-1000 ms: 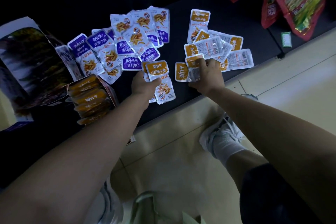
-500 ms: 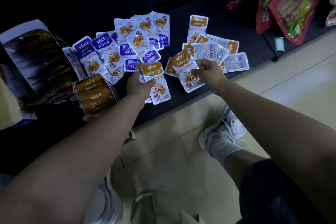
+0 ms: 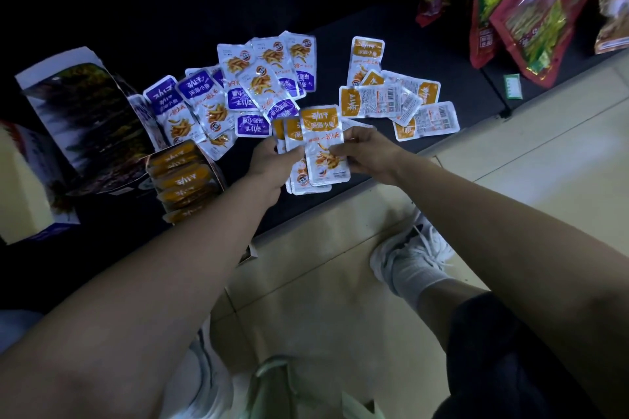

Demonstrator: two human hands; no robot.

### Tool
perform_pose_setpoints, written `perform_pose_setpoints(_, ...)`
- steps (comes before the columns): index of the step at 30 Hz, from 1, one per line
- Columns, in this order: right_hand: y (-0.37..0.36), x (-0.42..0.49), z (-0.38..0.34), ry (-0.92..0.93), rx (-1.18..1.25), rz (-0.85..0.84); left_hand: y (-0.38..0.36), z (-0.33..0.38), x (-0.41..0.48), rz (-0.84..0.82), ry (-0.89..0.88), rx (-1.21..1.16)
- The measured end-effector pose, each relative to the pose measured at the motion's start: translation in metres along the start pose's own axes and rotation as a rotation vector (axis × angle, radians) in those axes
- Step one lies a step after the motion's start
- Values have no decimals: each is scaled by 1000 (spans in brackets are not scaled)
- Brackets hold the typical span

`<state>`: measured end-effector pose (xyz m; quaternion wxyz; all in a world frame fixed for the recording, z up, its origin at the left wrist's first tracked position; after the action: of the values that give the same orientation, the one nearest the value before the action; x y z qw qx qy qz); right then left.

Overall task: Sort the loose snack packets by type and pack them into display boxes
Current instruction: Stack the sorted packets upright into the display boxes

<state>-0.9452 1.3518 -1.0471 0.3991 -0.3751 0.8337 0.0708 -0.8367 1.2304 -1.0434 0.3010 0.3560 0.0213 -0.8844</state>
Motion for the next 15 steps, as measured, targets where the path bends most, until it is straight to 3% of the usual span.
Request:
perform_pose_setpoints(5, -10, 3, 1, 34, -215, -2, -8, -7, 1, -58, 104, -73)
perform_pose_setpoints(10, -13, 18, 3, 79, -217, 7, 3, -9, 7, 36, 21, 22)
perform_pose_setpoints(13, 25, 28, -26, 285, -661, 294, 14, -13, 16, 101, 4, 21)
perform_pose_setpoints(15, 35, 33, -31, 323, -923, 354, 19, -17, 20, 140, 23, 39)
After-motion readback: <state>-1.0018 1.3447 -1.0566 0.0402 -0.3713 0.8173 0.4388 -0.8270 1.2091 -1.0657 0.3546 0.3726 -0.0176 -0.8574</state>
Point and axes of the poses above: each hand's wrist, its own x-axis towards the middle knuckle, its own y-axis out of the back of the hand, z = x × y, the point moved 10 cm from there along x, towards the middle knuckle, and after that the axes turned 9 degrees about x, right-handed, at the moved point
